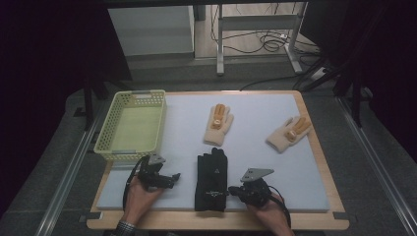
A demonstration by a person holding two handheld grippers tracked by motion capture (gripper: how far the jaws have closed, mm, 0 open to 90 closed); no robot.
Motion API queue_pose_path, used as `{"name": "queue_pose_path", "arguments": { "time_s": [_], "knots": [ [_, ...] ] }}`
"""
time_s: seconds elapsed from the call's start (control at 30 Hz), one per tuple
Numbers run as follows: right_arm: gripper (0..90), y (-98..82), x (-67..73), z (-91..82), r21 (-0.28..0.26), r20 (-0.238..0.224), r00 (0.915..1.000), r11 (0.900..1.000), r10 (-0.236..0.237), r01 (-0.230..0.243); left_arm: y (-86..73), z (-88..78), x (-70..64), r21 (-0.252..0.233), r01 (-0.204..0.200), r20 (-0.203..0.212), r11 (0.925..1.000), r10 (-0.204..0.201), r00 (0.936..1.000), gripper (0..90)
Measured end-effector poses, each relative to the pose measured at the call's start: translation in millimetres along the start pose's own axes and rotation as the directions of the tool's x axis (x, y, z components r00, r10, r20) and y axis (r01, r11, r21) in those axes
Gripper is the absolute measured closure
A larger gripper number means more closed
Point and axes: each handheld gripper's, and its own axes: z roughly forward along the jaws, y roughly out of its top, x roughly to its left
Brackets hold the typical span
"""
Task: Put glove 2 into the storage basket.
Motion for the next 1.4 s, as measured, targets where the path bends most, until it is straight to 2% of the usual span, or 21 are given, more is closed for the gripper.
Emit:
{"name": "queue_pose_path", "arguments": {
  "time_s": [0.17, 0.3, 0.33, 0.47, 0.63, 0.7, 0.73, 0.8, 1.07, 1.23, 1.27, 1.37, 1.4],
  "knots": [
    [88.3, 0.4, 5.3, 8.5, -0.003, -0.017, 0.9998, 1.000, -0.009, 0.009, -2.6, -3.9, 1.7, 0.005, -0.003, 0.000, 1.0000, 0.003, 1.0000, 6.5],
    [88.3, 6.4, 10.3, 18.6, -0.010, -0.036, 0.9993, 1.000, -0.012, 0.012, -8.0, -11.2, 7.8, 0.014, 0.000, -0.029, 0.9999, 0.001, 0.9996, 4.7],
    [88.3, 7.9, 11.7, 20.9, -0.012, -0.033, 0.9993, 1.000, -0.018, 0.018, -10.4, -14.9, 11.2, 0.016, 0.002, -0.048, 0.9999, -0.001, 0.9989, 4.5],
    [88.3, 16.1, 17.2, 31.9, -0.017, -0.023, 0.9992, 0.999, -0.032, 0.031, -13.8, -18.2, 15.3, 0.020, 0.004, -0.074, 0.9998, -0.003, 0.9973, 3.4],
    [88.2, 25.3, 20.4, 43.2, -0.018, -0.010, 0.9987, 0.999, -0.049, 0.049, -17.3, -19.4, 20.6, 0.018, 0.015, -0.063, 0.9997, -0.014, 0.9979, 1.8],
    [88.0, 31.5, 22.1, 50.4, -0.019, 0.001, 0.9984, 0.998, -0.056, 0.056, -19.3, -19.0, 23.8, 0.011, 0.018, -0.047, 0.9998, -0.018, 0.9987, 1.1],
    [87.9, 33.6, 22.6, 52.8, -0.018, 0.002, 0.9983, 0.998, -0.058, 0.058, -20.7, -18.7, 26.9, 0.009, 0.034, -0.025, 0.9994, -0.034, 0.9991, 1.0],
    [87.8, 38.0, 24.2, 57.8, -0.019, 0.011, 0.9983, 0.998, -0.057, 0.058, -21.0, -19.3, 27.7, 0.010, 0.019, -0.022, 0.9998, -0.019, 0.9996, 1.4],
    [86.1, 49.4, 26.6, 72.1, -0.022, 0.014, 0.9979, 0.998, -0.063, 0.063, -23.8, -22.1, 33.2, 0.003, 0.011, 0.007, 0.9999, -0.011, 0.9999, 4.6],
    [81.6, 51.6, 28.3, 73.6, -0.017, 0.012, 0.9970, 0.997, -0.076, 0.077, -23.6, -21.7, 32.9, 0.003, 0.006, 0.005, 1.0000, -0.006, 1.0000, 4.5],
    [78.2, 51.1, 28.0, 71.5, -0.013, 0.011, 0.9968, 0.997, -0.079, 0.080, -23.7, -21.6, 33.0, 0.002, 0.007, 0.007, 1.0000, -0.007, 1.0000, 4.5],
    [76.6, 50.0, 26.2, 67.6, -0.024, 0.001, 0.9966, 0.996, -0.082, 0.082, -23.9, -21.6, 32.9, 0.001, 0.011, 0.008, 0.9999, -0.011, 0.9999, 4.1],
    [74.3, 48.9, 22.4, 60.1, -0.035, 0.014, 0.9964, 0.996, -0.084, 0.084, -23.9, -21.6, 33.1, 0.001, 0.011, 0.010, 0.9999, -0.011, 0.9999, 3.9]
  ]
}}
